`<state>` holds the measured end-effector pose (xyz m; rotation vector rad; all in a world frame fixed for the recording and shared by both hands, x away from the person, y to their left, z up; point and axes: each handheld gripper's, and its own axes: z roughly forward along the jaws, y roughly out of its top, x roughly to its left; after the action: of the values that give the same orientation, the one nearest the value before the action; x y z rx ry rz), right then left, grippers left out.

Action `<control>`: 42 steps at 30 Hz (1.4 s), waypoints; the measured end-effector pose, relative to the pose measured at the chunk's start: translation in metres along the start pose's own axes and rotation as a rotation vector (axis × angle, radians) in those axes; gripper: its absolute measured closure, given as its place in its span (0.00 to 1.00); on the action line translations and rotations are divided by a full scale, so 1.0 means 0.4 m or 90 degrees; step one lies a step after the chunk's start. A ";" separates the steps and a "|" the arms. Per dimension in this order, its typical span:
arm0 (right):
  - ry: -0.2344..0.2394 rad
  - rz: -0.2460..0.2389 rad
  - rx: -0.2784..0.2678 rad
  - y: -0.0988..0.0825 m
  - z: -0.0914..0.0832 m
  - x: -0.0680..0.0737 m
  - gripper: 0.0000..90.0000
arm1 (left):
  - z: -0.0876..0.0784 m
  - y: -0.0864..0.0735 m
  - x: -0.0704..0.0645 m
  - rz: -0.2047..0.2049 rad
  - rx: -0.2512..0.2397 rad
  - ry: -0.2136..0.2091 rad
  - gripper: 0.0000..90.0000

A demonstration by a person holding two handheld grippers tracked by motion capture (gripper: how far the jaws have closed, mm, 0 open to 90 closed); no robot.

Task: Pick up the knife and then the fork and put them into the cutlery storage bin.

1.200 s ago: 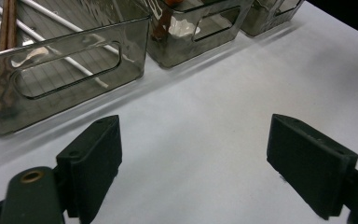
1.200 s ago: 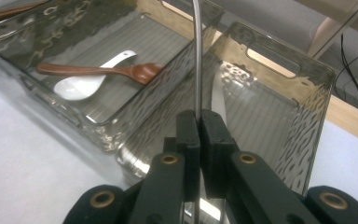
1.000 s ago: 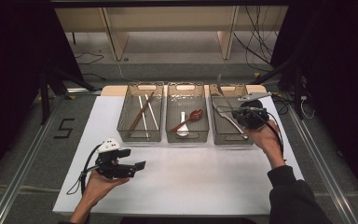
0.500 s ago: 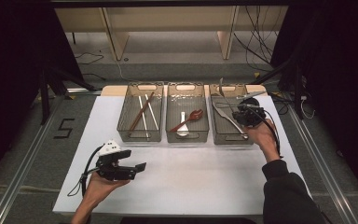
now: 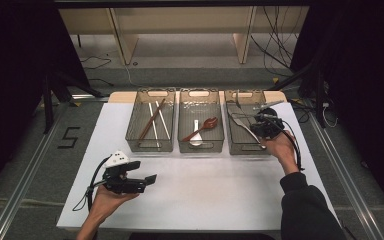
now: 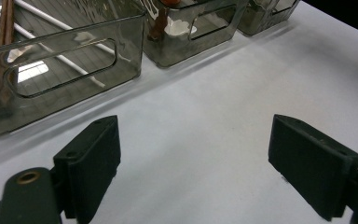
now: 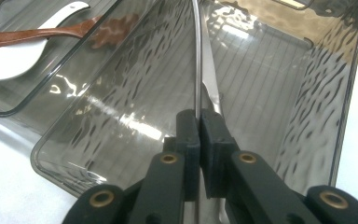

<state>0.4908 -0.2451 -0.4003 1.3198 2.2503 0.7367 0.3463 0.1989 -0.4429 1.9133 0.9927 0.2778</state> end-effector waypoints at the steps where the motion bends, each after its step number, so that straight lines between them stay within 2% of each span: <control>1: 0.000 0.001 -0.001 0.000 0.000 0.000 0.97 | -0.001 0.000 0.000 0.002 0.001 0.000 0.18; 8: 0.007 0.006 0.012 -0.011 0.011 -0.003 0.97 | -0.005 0.001 0.000 0.001 -0.009 0.002 0.18; 11: 0.014 0.021 0.010 -0.017 0.013 -0.005 0.95 | -0.005 0.000 0.001 -0.001 -0.010 0.003 0.18; 15: 0.023 0.033 0.000 -0.019 0.007 -0.008 0.85 | -0.006 0.000 0.001 0.001 -0.013 0.004 0.18; 17: 0.029 0.036 -0.014 -0.018 -0.003 -0.005 0.81 | -0.007 0.000 0.003 0.000 -0.015 0.004 0.18; 23: 0.057 0.021 -0.057 -0.014 -0.044 0.015 0.70 | -0.008 0.000 0.004 -0.004 -0.015 0.001 0.18; 29: 0.111 0.031 -0.099 -0.018 -0.078 0.045 0.57 | -0.007 -0.001 0.004 -0.011 -0.021 0.001 0.18; 32: 0.122 0.033 -0.104 -0.023 -0.091 0.061 0.50 | -0.007 -0.003 0.005 -0.010 -0.020 0.000 0.18; 38: 0.154 0.053 -0.134 -0.043 -0.113 0.081 0.40 | -0.008 -0.002 0.003 -0.006 -0.026 -0.007 0.18; 42: 0.168 0.054 -0.144 -0.058 -0.124 0.098 0.37 | -0.009 -0.001 0.001 -0.001 -0.027 -0.011 0.18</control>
<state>0.4281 -0.2311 -0.3806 1.2770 2.2349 1.2212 0.3443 0.2017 -0.4414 1.8742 0.9699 0.2792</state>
